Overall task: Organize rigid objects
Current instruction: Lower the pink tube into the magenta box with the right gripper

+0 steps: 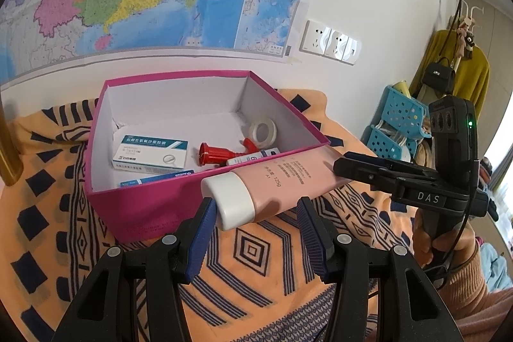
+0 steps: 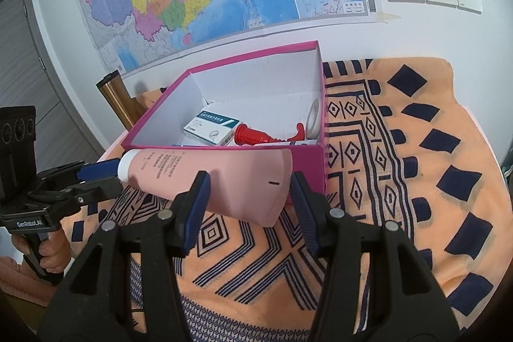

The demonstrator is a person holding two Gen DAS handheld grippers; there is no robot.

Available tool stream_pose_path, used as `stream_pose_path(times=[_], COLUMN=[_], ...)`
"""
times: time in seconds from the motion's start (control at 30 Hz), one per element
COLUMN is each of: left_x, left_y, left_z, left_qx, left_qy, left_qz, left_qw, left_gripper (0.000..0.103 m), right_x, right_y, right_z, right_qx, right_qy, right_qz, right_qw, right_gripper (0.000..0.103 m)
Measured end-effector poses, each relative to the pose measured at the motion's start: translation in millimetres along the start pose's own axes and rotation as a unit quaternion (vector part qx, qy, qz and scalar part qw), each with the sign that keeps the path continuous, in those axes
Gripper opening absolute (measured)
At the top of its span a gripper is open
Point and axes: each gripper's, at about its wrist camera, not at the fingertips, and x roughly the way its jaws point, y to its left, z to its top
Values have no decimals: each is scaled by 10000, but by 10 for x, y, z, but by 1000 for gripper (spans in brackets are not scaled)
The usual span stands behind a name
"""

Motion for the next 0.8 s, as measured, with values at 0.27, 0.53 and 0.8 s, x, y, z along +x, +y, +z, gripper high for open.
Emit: stream_pose_path(times=[0.27,0.53,0.8], left_x=[7,27,40], left_y=[-5,1,3], left_z=[11,49,74], left_qx=[24,39,38], left_qy=[-16,-30,-49], left_qz=[9,27,51], left_qw=[10000,10000,10000], left_gripper=[52,52,52], right_x=[2,2,-1], right_y=[2,-6,-9], right_z=[35,74,98], right_qx=[-38,-67,-94], right_qy=[-24,-67,-100], right_qz=[-16,-15,-22], right_qw=[10000,10000,9999], right_gripper=[54,54,54])
